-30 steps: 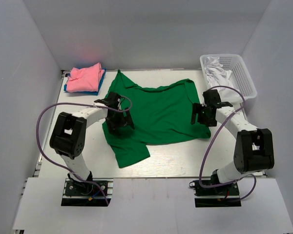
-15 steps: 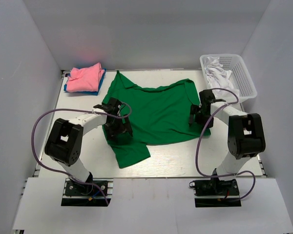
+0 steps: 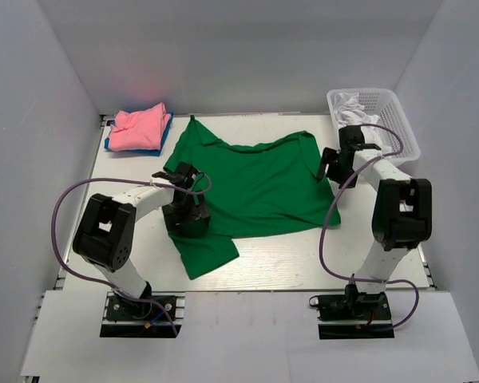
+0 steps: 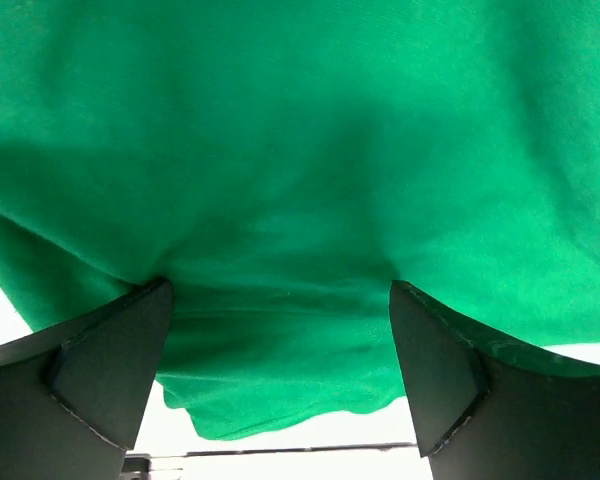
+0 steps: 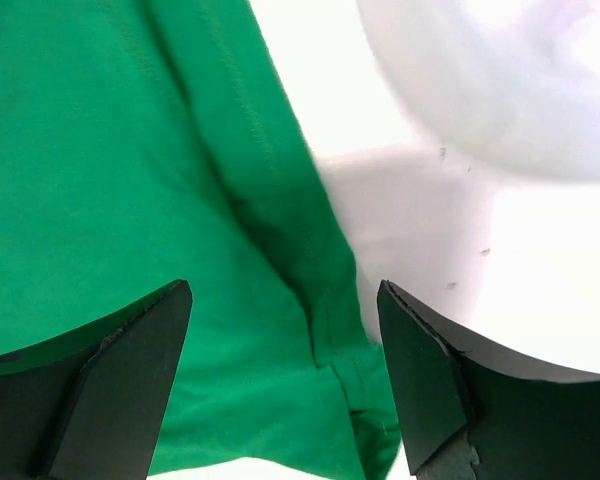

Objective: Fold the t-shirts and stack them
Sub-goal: Flatten out the tshirt

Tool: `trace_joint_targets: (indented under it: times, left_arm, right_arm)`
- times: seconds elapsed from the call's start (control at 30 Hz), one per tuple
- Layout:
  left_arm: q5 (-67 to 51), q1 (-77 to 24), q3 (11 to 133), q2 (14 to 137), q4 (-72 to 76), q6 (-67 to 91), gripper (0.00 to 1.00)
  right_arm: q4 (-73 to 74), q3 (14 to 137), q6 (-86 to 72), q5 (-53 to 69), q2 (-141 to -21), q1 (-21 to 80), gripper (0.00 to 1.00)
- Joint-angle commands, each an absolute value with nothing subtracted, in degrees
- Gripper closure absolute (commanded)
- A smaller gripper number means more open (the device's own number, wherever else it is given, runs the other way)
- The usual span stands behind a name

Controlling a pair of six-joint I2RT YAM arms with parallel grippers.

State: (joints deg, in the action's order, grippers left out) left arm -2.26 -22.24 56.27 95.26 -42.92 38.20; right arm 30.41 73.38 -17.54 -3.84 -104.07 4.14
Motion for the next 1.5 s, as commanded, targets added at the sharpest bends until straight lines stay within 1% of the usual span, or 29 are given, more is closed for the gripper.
trace_joint_targets:
  times: [0.0,0.07,0.1,0.17,0.2,0.23,0.37,0.43,0.47,0.5,0.53,0.6,0.63,0.67,0.73,0.77,0.83,0.87,0.9,0.93,0.97,1.0,1.1,1.17,1.3,1.47]
  left_arm:
    - [9.02,-21.71,56.07,96.42,-47.53,36.57,0.00]
    - [13.60,-21.19,58.09,96.94,-50.70,37.26,0.00]
    - [17.19,-21.18,58.70,96.94,-53.06,37.87,0.00]
    - [20.90,-20.40,60.38,96.16,-54.75,39.02,0.00]
    - [23.53,-19.43,60.99,95.63,-55.63,40.07,0.00]
    - [24.08,-18.81,62.56,95.63,-56.94,40.08,0.00]
    - [21.90,-18.11,68.54,95.62,-57.05,40.08,0.00]
    - [17.94,-18.63,70.66,95.10,-53.38,38.85,0.00]
    - [16.45,-18.63,70.66,94.31,-52.04,38.33,0.00]
    - [14.17,-19.24,71.36,94.31,-50.38,37.45,0.00]
    - [12.76,-19.25,71.37,93.61,-48.71,36.92,0.00]
    - [9.25,-19.25,70.05,93.60,-44.22,36.30,0.00]
    - [8.62,-19.25,69.35,94.65,-43.08,36.30,0.00]
    - [8.61,-19.25,69.35,95.35,-42.37,36.30,0.00]
    - [8.61,-19.25,69.95,98.24,-41.66,36.30,0.00]
    - [8.61,-19.25,69.96,99.22,-41.14,36.91,0.00]
    - [6.51,-19.25,69.96,100.72,-39.47,36.91,0.00]
    - [4.42,-18.73,69.96,101.94,-38.68,36.91,0.00]
    - [4.39,-18.72,69.44,102.48,-38.15,36.91,0.00]
    - [4.39,-18.20,69.43,103.00,-38.14,36.91,0.00]
    - [6.22,-18.19,69.43,103.53,-38.14,36.91,0.00]
    - [6.24,-18.19,69.43,104.49,-38.67,36.91,0.00]
    - [7.47,-18.19,69.96,105.99,-39.45,36.91,0.00]
    - [8.17,-18.19,71.10,106.61,-40.07,36.91,0.00]
    - [10.19,-18.19,71.72,107.66,-42.00,36.91,0.00]
    - [14.14,-17.67,70.85,106.88,-45.35,36.91,0.00]
  right_arm:
    - [33.04,70.78,-15.38,-0.62,-95.56,4.48,0.20]
    - [33.57,68.57,-14.94,2.02,-93.09,4.74,0.20]
    - [34.62,64.55,-15.03,2.80,-88.73,4.66,0.21]
    - [34.72,59.97,-14.68,4.04,-85.71,4.92,0.21]
    - [35.15,57.24,-15.03,4.04,-81.26,5.01,0.21]
    - [35.59,55.13,-15.38,4.91,-80.08,5.27,0.21]
    - [35.60,49.40,-16.43,12.01,-75.15,6.76,0.23]
    - [33.76,47.64,-16.79,11.00,-75.41,7.99,0.24]
    - [33.58,48.07,-17.14,7.94,-75.58,9.22,0.24]
    - [32.70,50.95,-17.05,6.08,-77.50,9.75,0.21]
    - [32.52,52.28,-15.66,2.32,-78.22,10.19,0.21]
    - [31.39,56.92,-13.64,-5.33,-82.15,12.21,0.11]
    - [30.77,58.43,-13.19,-7.10,-83.22,12.74,0.10]
    - [29.37,62.45,-11.70,-10.51,-84.54,14.22,0.10]
    - [27.78,65.55,-10.38,-12.38,-89.37,15.63,0.10]
    - [25.60,70.18,-9.94,-13.70,-94.43,16.17,0.10]
    - [24.35,73.90,-7.82,-16.87,-98.33,17.58,0.10]
    - [24.69,81.14,-6.87,-18.79,-105.05,17.67,0.10]
    - [25.48,84.17,-6.51,-21.16,-107.47,18.19,0.10]
    - [26.27,90.03,-5.89,-23.10,-109.84,18.19,0.10]
    - [27.41,95.66,-5.45,-23.81,-116.74,18.28,0.10]
    - [27.68,98.06,-4.67,-24.34,-118.98,18.28,0.10]
    - [28.56,110.79,-2.03,-24.78,-129.52,18.72,0.10]
    - [28.30,116.42,-1.15,-26.19,-133.13,19.07,0.10]
    - [26.03,120.05,1.65,-30.92,-138.24,19.07,0.10]
    - [23.74,118.92,5.27,-38.04,-139.13,18.90,0.10]
